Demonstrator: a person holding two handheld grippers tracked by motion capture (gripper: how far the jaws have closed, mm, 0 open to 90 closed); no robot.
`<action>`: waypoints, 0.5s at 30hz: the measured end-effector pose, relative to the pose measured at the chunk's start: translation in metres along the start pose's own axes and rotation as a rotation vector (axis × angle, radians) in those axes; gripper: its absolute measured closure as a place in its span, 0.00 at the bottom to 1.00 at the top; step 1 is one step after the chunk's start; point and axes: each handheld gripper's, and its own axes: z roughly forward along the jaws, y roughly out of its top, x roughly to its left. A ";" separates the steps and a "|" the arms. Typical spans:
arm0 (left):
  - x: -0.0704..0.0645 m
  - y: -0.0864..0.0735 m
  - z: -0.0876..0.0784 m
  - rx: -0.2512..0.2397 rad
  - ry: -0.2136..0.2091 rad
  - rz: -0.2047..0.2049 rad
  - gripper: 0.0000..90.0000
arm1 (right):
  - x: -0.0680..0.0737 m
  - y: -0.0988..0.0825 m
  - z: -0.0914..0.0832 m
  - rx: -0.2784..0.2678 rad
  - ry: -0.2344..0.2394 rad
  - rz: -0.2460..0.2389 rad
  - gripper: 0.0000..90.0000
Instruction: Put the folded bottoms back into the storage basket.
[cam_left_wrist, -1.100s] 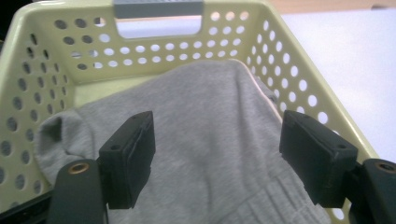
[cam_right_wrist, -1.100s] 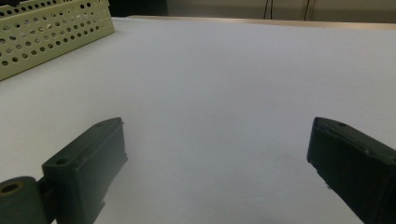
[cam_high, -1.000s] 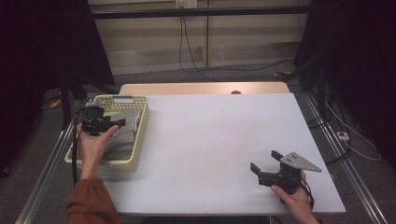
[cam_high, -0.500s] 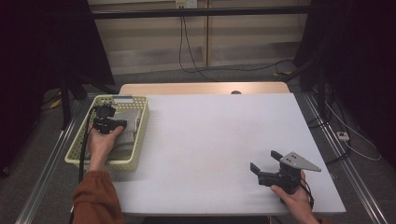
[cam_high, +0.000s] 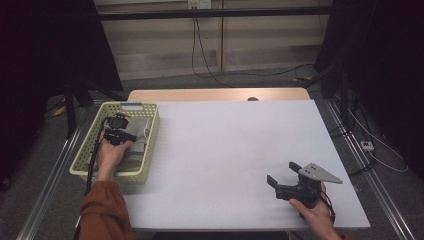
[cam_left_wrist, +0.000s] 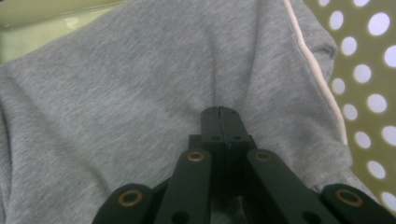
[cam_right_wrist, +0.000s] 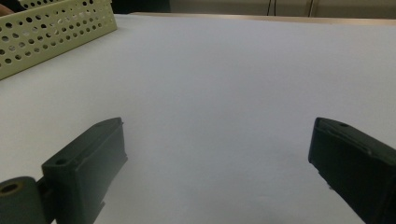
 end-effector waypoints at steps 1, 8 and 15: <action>0.000 0.000 0.000 0.001 -0.002 0.008 1.00 | 0.000 0.000 0.000 0.000 -0.001 0.000 0.04; 0.005 0.001 0.000 0.010 -0.056 0.037 1.00 | -0.001 0.000 0.001 0.003 -0.005 0.003 0.04; -0.005 0.001 -0.001 0.026 -0.049 0.102 1.00 | -0.001 0.000 0.001 0.002 -0.004 0.002 0.04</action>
